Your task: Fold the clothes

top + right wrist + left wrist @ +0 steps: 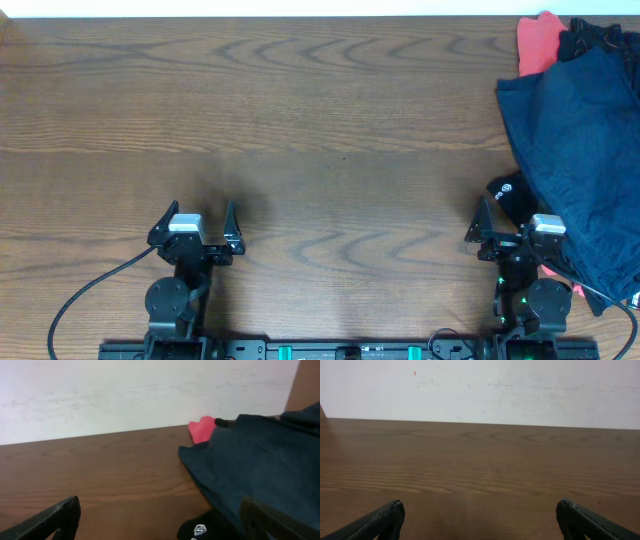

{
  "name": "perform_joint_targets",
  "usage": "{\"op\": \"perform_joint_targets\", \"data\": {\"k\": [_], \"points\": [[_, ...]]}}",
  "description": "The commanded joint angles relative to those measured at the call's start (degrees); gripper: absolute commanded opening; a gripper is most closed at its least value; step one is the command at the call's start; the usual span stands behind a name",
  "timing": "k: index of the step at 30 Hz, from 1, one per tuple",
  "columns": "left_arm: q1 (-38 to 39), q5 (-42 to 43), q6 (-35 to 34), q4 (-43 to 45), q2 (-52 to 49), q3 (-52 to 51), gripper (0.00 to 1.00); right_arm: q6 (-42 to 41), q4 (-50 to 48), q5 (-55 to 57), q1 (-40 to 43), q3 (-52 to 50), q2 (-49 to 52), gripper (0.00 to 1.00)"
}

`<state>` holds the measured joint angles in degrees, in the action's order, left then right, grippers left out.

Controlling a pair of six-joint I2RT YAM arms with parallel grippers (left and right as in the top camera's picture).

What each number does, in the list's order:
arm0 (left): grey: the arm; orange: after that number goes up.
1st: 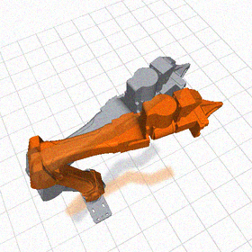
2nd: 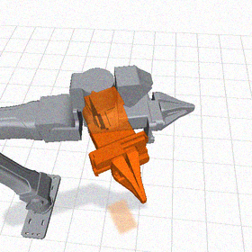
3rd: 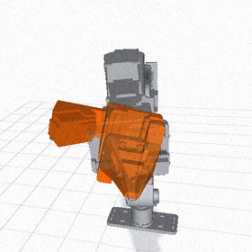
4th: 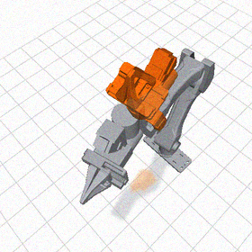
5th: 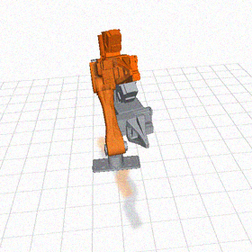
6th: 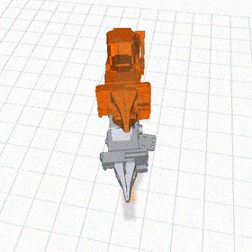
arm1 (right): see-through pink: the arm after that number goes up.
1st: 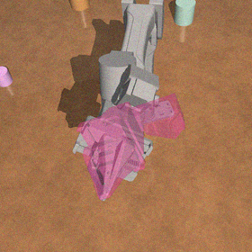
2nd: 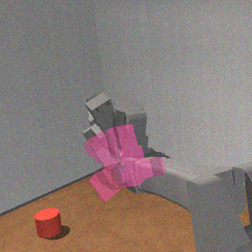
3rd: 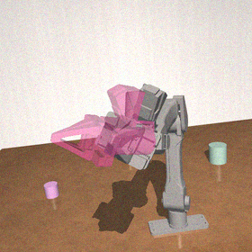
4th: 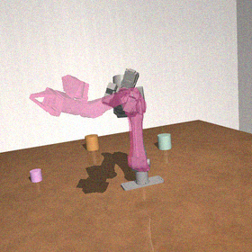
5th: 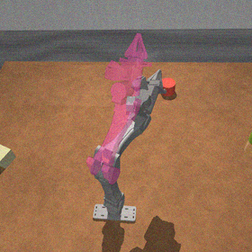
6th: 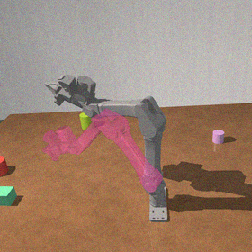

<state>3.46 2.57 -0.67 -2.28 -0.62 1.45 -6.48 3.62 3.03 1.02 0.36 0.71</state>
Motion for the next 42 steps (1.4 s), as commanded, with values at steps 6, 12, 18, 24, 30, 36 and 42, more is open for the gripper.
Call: {"op": "perform_joint_targets", "data": {"k": [6,12,18,24,30,36,42], "points": [[-0.24,3.23,-5.68,-1.7,0.0,0.31,0.98,-1.6,0.52,-3.26,0.09,1.05,0.15,0.99],[-0.24,5.99,-9.42,-3.26,-5.16,6.51,0.98,-1.55,0.79,-1.07,0.09,7.69,5.77,0.99],[-0.24,5.99,-9.7,-13.94,-20.22,19.65,0.98,-1.49,6.73,1.68,0.11,20.98,24.68,0.99],[-0.24,5.79,-9.51,-29.64,-39.56,35.95,0.98,-0.07,20.13,1.2,1.27,41.55,50.21,0.99],[-0.24,5.9,-9.55,-42.95,-56.94,49.68,0.98,6.29,39.21,3.21,4.52,64.26,75.97,0.99],[-0.24,6.03,-14.23,-44.46,-65.11,51.43,0.98,6.58,38.49,6.43,5.2,70.99,89.2,0.99],[-0.24,6.01,-14.93,-44.33,-66.95,51.43,0.98,6.58,37.33,14.64,6.16,70.99,96.61,0.91]]}}
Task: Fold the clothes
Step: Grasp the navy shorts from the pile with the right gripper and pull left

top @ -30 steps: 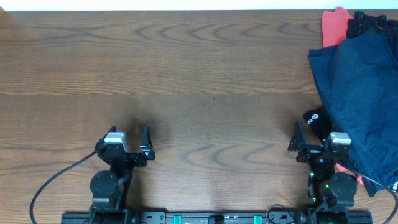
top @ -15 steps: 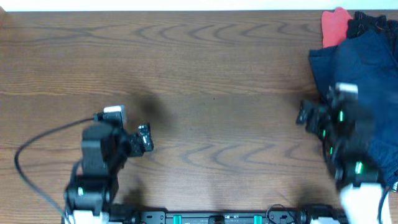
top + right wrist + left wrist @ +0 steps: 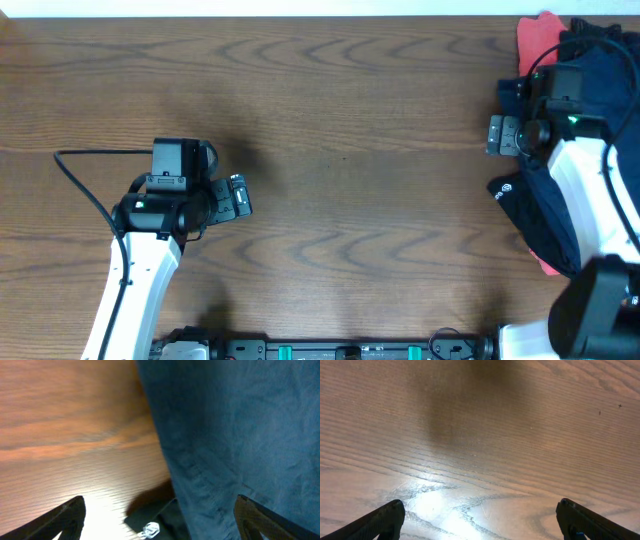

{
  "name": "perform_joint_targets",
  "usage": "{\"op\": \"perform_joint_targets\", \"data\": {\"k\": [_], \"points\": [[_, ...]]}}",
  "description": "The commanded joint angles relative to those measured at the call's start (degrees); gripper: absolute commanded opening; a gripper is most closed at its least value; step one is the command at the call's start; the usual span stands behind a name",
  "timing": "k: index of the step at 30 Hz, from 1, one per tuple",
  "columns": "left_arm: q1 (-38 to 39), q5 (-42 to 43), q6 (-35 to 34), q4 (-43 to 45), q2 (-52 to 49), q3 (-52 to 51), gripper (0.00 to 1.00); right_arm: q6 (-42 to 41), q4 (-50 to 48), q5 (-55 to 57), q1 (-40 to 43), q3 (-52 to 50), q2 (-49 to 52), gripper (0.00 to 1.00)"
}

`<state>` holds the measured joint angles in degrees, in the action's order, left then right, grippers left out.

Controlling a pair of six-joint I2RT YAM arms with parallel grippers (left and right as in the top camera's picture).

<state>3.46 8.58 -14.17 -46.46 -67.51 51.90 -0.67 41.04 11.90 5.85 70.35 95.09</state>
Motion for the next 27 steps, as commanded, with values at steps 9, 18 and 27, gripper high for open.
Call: {"op": "perform_joint_targets", "data": {"k": [9,18,27], "points": [[-0.24,0.0,-1.42,-0.2,-0.07,0.98,0.98,0.28,-2.32,8.68,2.89,1.01,11.32,0.72],[-0.24,0.02,-1.42,-0.22,-0.07,0.98,0.98,-0.04,-2.91,9.86,3.15,1.01,13.18,0.3],[-0.24,0.0,-1.42,-0.17,-0.07,0.98,0.98,-2.29,-3.13,12.31,3.21,1.03,13.03,0.01]]}}
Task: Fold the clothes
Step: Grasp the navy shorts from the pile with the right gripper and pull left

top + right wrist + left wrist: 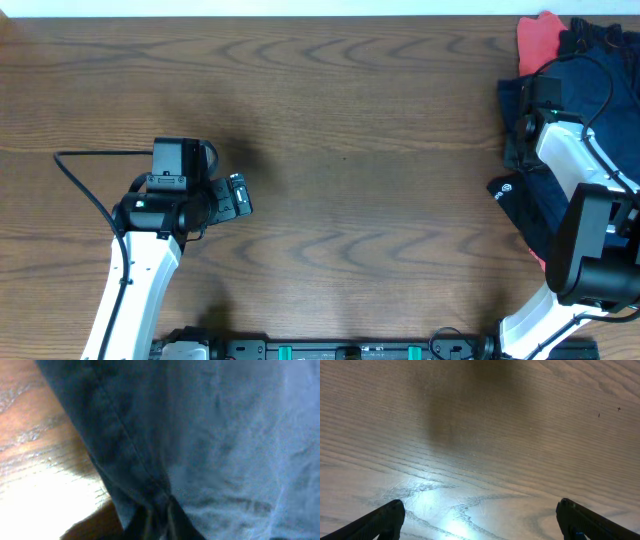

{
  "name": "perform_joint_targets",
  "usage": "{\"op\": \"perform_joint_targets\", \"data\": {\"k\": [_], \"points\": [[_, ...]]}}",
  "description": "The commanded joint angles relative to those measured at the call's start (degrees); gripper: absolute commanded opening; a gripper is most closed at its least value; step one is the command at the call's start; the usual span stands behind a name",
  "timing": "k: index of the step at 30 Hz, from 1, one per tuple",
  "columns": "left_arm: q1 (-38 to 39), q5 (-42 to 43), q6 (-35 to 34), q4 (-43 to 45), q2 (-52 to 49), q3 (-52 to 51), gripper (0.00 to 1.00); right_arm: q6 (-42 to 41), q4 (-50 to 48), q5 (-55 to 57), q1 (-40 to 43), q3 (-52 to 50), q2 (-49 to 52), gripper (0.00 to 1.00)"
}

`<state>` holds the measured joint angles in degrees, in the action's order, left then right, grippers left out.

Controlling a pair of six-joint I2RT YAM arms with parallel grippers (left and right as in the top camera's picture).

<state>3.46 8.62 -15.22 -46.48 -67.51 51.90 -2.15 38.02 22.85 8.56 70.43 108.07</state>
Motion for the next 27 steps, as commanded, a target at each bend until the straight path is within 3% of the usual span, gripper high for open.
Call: {"op": "perform_joint_targets", "data": {"k": [1,7,13,16,20,27], "points": [[-0.24,-0.04,-0.37,-0.15,-0.07,0.98,0.98,-0.83,-0.2,1.36,0.5,0.94,0.04,0.01],[-0.24,-0.04,-0.37,-0.13,-0.07,0.98,0.98,-0.72,0.9,-1.22,-0.79,3.28,-1.84,0.01],[-0.24,-0.04,-0.37,0.66,-0.07,0.98,0.98,6.27,3.13,-20.09,-6.86,10.67,-8.87,0.01],[-0.24,-0.04,-0.37,0.68,-0.07,0.96,0.98,7.58,3.08,-27.78,-13.81,13.03,-12.15,0.01],[-0.24,-0.04,-0.37,0.66,-0.07,0.94,0.98,7.43,1.33,-28.92,-24.81,13.25,-12.85,0.01],[-0.24,-0.04,-0.37,0.63,-0.07,0.94,0.98,4.98,-5.73,-28.68,-39.26,13.18,-4.98,0.06]]}}
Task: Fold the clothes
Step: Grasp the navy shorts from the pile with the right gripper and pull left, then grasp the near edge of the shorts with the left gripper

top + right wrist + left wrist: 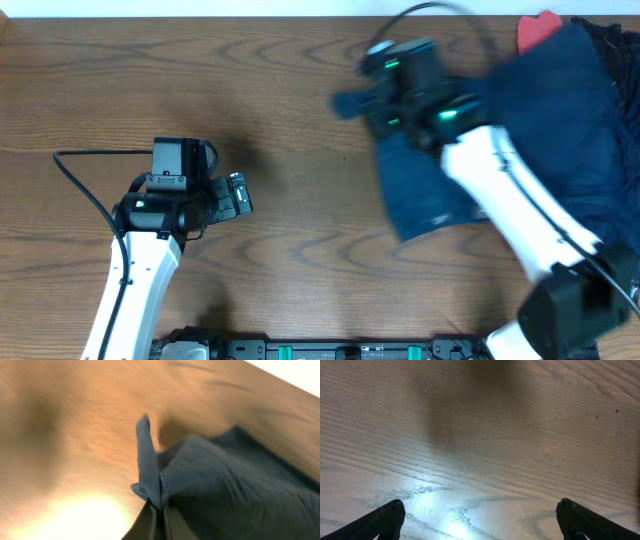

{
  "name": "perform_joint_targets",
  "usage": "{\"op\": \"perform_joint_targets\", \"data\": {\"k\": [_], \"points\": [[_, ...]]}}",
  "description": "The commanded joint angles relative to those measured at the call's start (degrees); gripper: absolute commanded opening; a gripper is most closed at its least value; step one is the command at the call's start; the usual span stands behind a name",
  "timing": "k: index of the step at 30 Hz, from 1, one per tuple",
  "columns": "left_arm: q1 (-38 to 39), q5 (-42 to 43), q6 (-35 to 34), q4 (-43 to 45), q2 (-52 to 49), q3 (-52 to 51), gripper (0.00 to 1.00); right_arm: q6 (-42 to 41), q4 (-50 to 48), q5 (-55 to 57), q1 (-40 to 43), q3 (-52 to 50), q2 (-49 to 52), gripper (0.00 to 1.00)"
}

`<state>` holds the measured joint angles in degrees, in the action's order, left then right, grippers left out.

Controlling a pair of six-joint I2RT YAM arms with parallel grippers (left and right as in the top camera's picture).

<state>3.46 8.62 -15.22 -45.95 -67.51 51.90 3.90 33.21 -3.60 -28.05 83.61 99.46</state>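
A dark blue garment (425,190) lies stretched from the right-hand pile toward the table's middle. My right gripper (352,102), blurred in the overhead view, is at the garment's leading edge. In the right wrist view the right gripper (159,516) is shut on a bunched fold of the blue garment (225,485), which hangs over the wood. At the left, my left gripper (236,195) stands open over bare table. The left wrist view shows the left gripper (480,509) with only wood between its fingers (387,516).
A red cloth (538,27) and a black garment (612,38) lie at the back right corner, partly under the blue one. The wooden table (250,80) stretches to a white wall at its far edge. The left arm's cable (75,180) loops at the left.
My right gripper, then shut on the blue garment's edge at the pile on the right, now holds it near the table's middle; the garment has come leftward with it. The left arm has not moved.
Both grippers stood open at the near edge, the clothes piled at the right. Then the left gripper was out over the left half and the right one open above the blue garment. It then shut on the garment's edge, and now holds it near the middle.
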Motion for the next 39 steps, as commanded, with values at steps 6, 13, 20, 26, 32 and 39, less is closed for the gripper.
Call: {"op": "perform_joint_targets", "data": {"k": [6,13,20,26,32,39], "points": [[-0.24,-0.04,-0.37,0.13,-0.07,0.94,0.98,-2.73,-3.65,5.01,-8.98,0.0,9.42,0.33],[-0.22,1.55,-0.37,0.17,-0.07,0.94,0.98,-9.68,-2.6,26.14,-6.34,0.94,3.1,0.7],[1.46,15.8,-2.86,2.29,-1.73,0.07,0.98,-13.46,5.75,25.62,5.81,0.94,-6.67,0.79],[10.4,16.7,-15.82,3.37,-7.08,-0.57,0.98,-14.14,15.37,25.64,16.46,0.94,-10.01,0.88],[23.23,16.68,-31.32,8.46,-14.88,-0.57,0.98,-14.47,20.15,25.62,23.19,0.94,-10.12,0.94],[36.02,16.24,-46.21,21.66,-25.05,-0.57,0.98,-14.58,22.08,25.2,25.16,0.94,-10.12,0.94]]}}
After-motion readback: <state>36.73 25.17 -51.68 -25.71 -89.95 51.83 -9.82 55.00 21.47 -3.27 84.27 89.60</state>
